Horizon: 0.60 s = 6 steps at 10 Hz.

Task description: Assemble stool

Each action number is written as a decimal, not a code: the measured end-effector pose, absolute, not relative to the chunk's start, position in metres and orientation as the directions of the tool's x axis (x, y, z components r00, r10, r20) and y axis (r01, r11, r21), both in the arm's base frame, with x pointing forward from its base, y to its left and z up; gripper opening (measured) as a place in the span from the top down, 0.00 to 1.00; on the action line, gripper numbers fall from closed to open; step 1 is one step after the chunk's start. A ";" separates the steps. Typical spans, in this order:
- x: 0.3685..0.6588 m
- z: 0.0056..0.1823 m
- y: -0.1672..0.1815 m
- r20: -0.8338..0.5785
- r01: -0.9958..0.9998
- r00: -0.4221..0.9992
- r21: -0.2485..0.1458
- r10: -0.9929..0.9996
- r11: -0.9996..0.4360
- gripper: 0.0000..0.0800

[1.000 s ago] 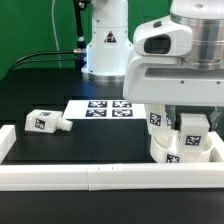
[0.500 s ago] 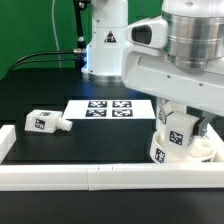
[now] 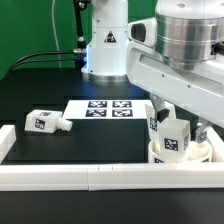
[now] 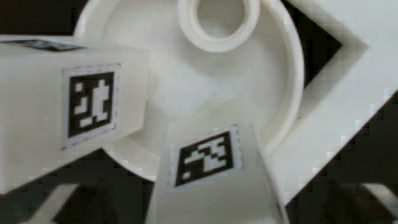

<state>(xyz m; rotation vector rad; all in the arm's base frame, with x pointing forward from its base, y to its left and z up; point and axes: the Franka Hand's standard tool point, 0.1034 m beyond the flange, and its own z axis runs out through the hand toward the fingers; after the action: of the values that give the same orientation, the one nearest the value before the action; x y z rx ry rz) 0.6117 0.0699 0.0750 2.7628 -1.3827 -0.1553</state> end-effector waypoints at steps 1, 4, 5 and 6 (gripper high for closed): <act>0.616 0.086 0.059 -0.075 -0.771 0.629 0.065 -0.774 -0.633 0.20; 0.620 0.111 0.030 -0.077 -0.761 0.644 0.025 -0.761 -0.648 0.19; 0.619 0.110 0.032 -0.078 -0.760 0.646 0.028 -0.759 -0.650 0.19; 0.619 0.110 0.032 -0.078 -0.760 0.646 0.028 -0.759 -0.650 0.19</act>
Offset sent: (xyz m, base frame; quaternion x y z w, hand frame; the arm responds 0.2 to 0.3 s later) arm -0.0082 -0.0210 0.0204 -0.0042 -0.0372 0.0150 0.9992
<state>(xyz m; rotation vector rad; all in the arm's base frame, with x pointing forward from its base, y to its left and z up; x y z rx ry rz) 0.6191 0.0317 0.1098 2.8570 -1.3181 -0.1297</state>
